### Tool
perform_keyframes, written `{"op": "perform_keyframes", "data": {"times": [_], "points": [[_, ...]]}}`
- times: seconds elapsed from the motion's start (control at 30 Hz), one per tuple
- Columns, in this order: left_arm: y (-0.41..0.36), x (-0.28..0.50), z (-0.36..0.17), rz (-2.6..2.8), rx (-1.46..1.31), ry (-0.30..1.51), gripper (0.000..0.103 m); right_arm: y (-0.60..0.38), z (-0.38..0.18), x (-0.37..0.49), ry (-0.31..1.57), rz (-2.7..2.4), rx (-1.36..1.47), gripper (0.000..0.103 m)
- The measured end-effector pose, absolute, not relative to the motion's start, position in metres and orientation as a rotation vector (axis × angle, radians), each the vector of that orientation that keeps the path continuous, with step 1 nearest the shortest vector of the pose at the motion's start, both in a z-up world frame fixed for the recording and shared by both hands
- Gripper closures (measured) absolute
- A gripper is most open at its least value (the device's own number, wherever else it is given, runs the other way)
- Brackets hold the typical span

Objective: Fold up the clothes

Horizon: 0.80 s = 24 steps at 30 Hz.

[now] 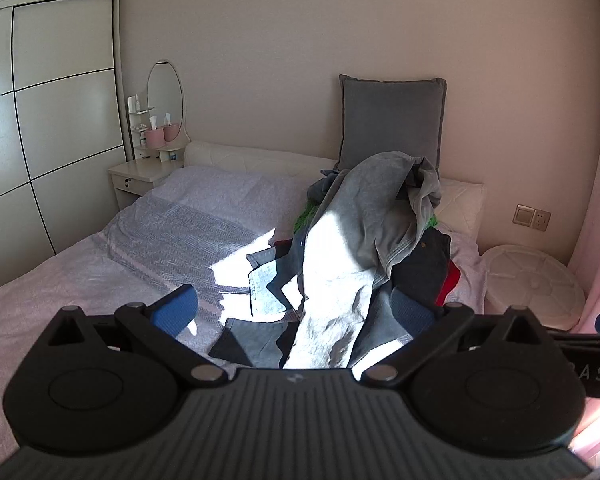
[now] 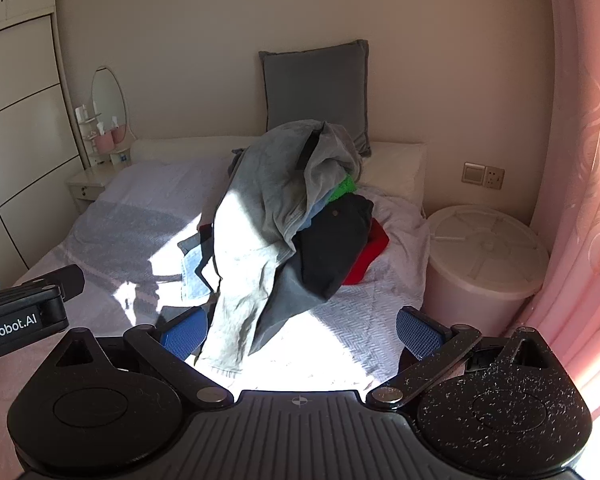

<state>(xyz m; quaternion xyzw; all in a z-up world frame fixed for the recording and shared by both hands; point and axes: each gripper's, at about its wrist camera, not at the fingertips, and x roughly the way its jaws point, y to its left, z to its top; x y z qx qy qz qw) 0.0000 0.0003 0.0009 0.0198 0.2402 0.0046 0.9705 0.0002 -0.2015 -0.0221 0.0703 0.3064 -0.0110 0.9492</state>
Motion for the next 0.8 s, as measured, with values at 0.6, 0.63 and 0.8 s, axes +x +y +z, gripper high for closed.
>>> {"op": "perform_keyframes", "data": {"times": [0.6, 0.63, 0.8], "points": [[0.006, 0.001, 0.013, -0.009, 0.034, 0.453, 0.001, -0.191, 0.015, -0.005, 0.59, -0.033, 0.149, 0.0], [0.006, 0.001, 0.013, -0.008, 0.034, 0.452, 0.001, -0.191, 0.017, -0.005, 0.587, -0.033, 0.149, 0.0], [0.014, 0.001, 0.014, -0.006, 0.03, 0.448, 0.001, -0.186, 0.02, -0.002, 0.577, -0.035, 0.152, 0.0]]}}
